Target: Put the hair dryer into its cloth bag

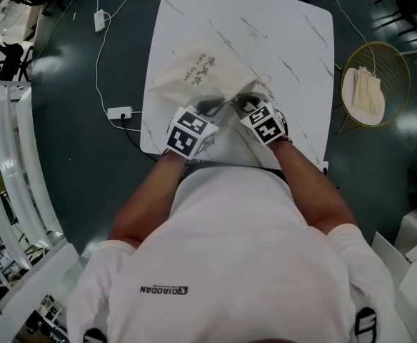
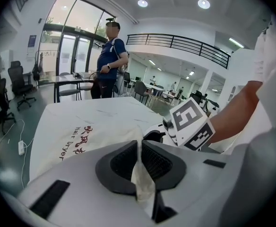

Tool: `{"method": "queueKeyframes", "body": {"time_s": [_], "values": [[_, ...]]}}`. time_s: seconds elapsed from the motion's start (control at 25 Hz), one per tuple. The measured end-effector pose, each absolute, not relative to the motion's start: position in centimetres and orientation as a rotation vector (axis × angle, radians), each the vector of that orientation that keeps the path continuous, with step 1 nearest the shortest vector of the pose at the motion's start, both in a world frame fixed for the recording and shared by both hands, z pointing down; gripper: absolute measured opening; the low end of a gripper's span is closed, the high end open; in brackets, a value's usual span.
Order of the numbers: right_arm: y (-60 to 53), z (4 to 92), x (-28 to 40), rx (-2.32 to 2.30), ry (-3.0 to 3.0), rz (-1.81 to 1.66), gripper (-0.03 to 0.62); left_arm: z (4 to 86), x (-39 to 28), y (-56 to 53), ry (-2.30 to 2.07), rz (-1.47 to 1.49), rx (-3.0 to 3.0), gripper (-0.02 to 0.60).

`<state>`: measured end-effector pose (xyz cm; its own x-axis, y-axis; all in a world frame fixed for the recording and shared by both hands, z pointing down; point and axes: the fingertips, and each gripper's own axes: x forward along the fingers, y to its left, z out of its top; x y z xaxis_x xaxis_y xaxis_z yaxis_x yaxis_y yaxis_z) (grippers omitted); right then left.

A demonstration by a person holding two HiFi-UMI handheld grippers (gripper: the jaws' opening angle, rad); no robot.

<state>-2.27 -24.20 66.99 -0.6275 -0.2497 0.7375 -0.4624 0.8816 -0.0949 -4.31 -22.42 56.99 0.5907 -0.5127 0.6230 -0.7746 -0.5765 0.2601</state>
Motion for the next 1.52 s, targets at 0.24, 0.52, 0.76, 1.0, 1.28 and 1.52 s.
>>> {"method": "queueKeyframes", "body": {"time_s": [0.24,0.52,0.76,1.0,1.28,1.52], "values": [[-26.0,68.2,-4.4,0.493,-2.24,0.296,0.143,56.3,-3.7,-22.3,-1.026,0.657,2.314,0.054],[-26.3,69.0,-4.5,0.495,-2.229,0.278,0.147,56.5,-3.8,-22.2,-1.051,0.657,2.295,0.054],[-26.0,67.6,-3.6,0.504,-2.273,0.27,0.175,56.8,-3.9,-22.0,-1.052,0.655,2.288,0.054],[-24.7,64.5,0.1,0.62,-2.338,0.363,0.173,58.5,-3.3,-21.5,-1.002,0.718,2.274,0.054],[-23.4,59.8,7.3,0.877,-2.378,0.616,0.153,63.5,-2.2,-20.4,-0.921,0.891,2.261,0.054],[-22.1,55.9,10.4,1.012,-2.404,0.628,0.143,68.1,-1.9,-19.7,-0.876,1.015,2.231,0.054]]}}
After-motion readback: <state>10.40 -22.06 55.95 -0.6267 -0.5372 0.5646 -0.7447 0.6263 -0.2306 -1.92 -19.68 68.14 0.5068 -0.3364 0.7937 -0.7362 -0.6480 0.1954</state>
